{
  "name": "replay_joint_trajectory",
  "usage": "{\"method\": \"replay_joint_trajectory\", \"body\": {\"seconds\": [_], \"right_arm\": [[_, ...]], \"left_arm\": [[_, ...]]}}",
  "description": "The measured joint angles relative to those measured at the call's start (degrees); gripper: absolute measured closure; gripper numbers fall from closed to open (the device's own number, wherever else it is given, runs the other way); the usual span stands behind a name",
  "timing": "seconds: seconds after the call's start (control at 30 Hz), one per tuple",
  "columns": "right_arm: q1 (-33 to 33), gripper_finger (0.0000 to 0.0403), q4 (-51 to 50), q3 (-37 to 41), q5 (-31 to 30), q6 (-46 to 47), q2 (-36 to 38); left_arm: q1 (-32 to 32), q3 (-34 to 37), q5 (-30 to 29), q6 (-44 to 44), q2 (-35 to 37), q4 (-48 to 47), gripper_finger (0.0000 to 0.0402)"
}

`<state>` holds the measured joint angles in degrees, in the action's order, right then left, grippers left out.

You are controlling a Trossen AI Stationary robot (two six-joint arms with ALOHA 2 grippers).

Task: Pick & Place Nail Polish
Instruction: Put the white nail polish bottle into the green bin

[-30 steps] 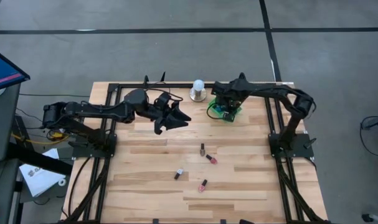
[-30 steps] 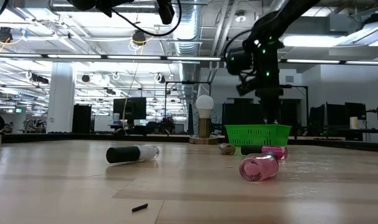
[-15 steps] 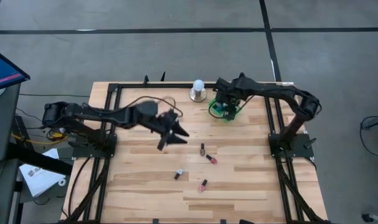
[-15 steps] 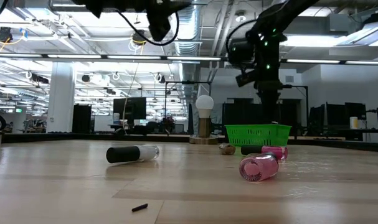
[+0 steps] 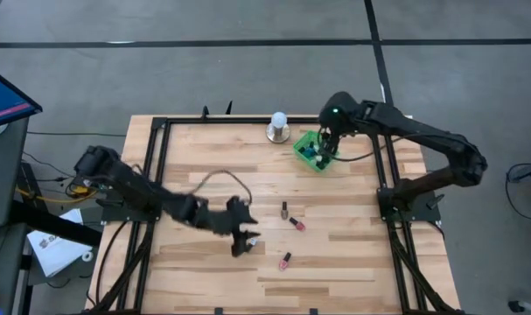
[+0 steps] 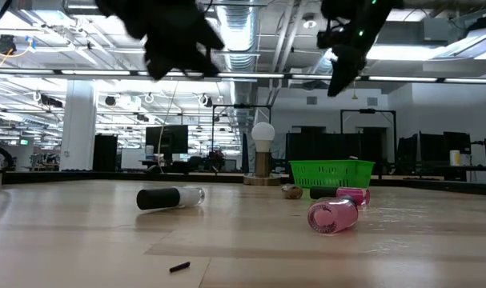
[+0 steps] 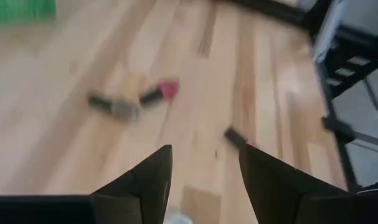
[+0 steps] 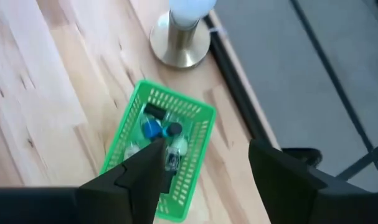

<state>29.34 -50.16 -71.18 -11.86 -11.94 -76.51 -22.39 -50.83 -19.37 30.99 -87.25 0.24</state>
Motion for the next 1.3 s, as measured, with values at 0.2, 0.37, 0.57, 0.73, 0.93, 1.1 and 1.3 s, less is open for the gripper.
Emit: {"method": "replay_joint_trajectory", "body": {"seconds": [0.2, 0.37, 0.57, 0.73, 0.93, 1.1, 1.3], "right_arm": [[0.00, 0.0191, -0.02, 0.00, 0.00, 0.01, 3.61], [0.00, 0.0190, -0.10, 0.00, 0.01, 1.34, 4.15], [0.00, 0.0192, -0.16, 0.00, 0.01, 1.49, 4.13], [0.00, 0.0192, -0.43, 0.00, 0.00, 1.49, 4.13], [0.00, 0.0194, -0.41, 0.00, 0.03, 1.49, 4.13], [0.00, 0.0199, -0.42, 0.00, 0.03, 1.47, 4.13], [-0.02, 0.0207, -0.76, 0.00, 1.27, 1.49, 4.10]], "left_arm": [[-7.56, 0.04, -7.35, 12.49, -9.24, 0.16, 0.0226], [-10.25, 0.02, -13.91, 18.05, -14.75, 0.54, 0.0234], [-11.00, 0.02, -14.83, 20.47, -20.35, 0.63, 0.0245], [-11.34, -0.28, -17.31, 25.37, -23.75, 1.32, 0.0256], [-11.64, -0.31, -17.65, 26.33, -25.24, -0.39, 0.0298], [-11.64, -0.44, -17.22, 26.29, -25.26, -3.29, 0.0354], [-10.16, -0.29, -15.19, 26.33, -24.07, -3.59, 0.0354]]}}
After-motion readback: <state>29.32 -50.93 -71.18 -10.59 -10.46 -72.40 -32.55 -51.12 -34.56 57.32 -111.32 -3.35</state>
